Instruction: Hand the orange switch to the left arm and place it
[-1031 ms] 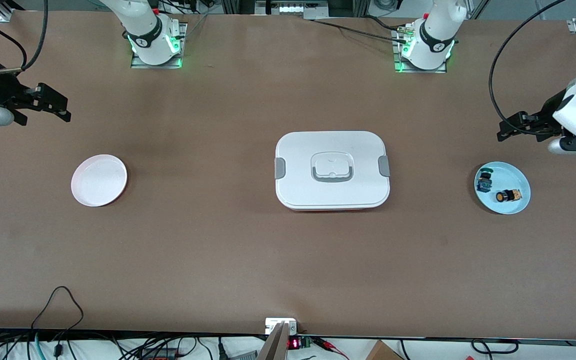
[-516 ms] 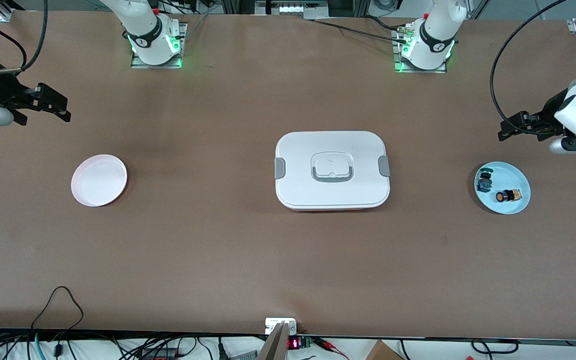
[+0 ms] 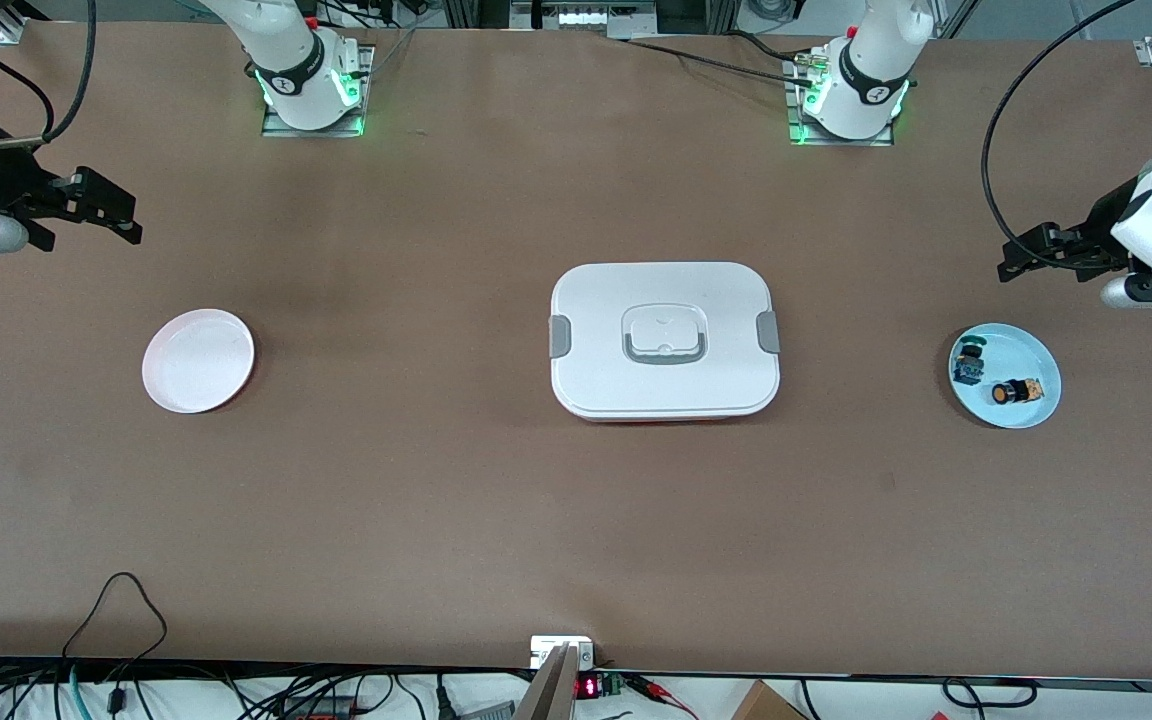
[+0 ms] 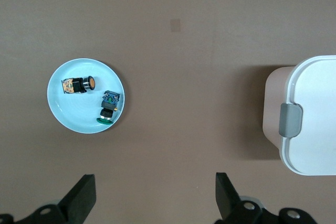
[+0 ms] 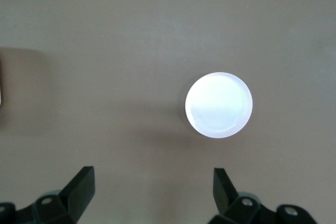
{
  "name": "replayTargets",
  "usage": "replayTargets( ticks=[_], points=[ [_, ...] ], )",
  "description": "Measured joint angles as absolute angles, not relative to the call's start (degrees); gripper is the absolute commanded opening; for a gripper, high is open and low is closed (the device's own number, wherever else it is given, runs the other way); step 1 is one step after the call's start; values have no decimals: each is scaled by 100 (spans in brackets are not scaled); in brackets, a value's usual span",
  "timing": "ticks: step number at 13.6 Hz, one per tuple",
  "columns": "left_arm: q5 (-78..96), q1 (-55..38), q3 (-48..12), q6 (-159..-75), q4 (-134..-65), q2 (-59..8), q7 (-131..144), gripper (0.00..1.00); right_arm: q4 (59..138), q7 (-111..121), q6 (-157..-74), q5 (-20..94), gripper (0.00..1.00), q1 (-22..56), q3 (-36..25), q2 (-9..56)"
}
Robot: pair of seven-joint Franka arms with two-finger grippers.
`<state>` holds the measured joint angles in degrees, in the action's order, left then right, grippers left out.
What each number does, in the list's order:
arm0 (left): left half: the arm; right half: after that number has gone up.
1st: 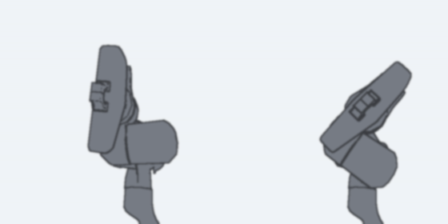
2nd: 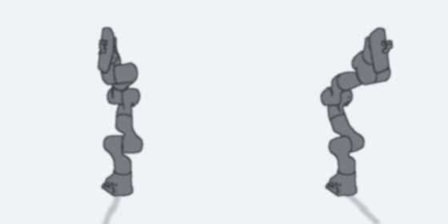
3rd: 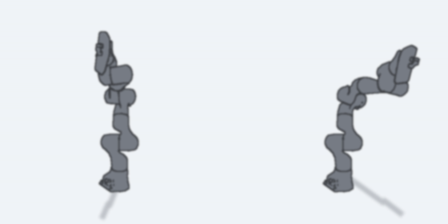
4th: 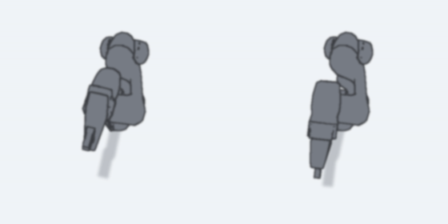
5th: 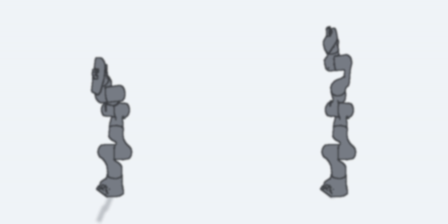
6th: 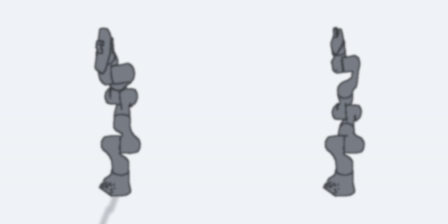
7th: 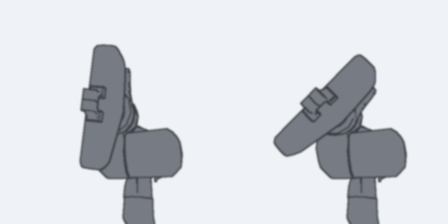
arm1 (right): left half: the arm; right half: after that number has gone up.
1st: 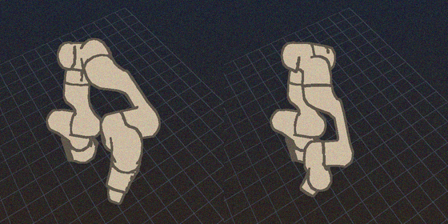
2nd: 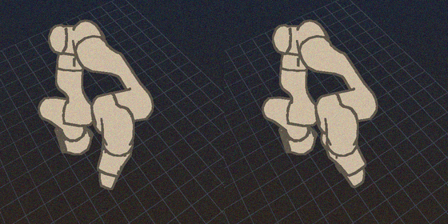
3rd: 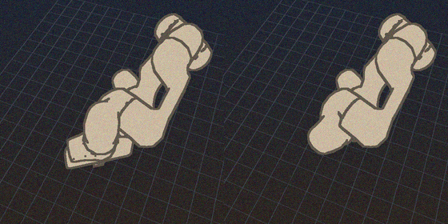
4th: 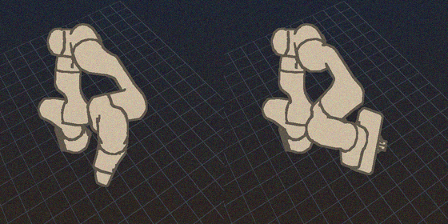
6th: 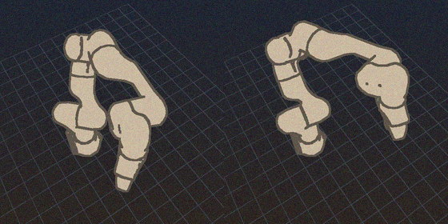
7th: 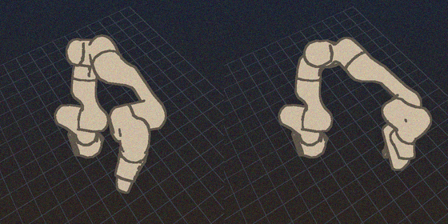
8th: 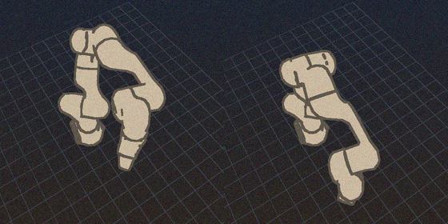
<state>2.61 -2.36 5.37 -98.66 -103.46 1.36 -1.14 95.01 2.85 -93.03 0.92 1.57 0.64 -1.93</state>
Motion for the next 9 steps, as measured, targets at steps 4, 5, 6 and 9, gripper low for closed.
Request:
replayTargets(
  ticks=[4,5,6,9],
  points=[
    [261,-216,568,-9860,-10333,112,-114,100,9501,285,-9303,92,100,157,64,-187],
    [261,-216,569,-9858,-10318,106,-114,100,9501,285,-9303,92,100,157,64,-185],
    [261,-216,569,-9856,-10306,105,-114,100,9501,285,-9303,92,100,158,64,-185],
    [261,-216,569,-9843,-10290,105,-114,100,9501,285,-9303,92,100,163,66,-185]
  ],
)
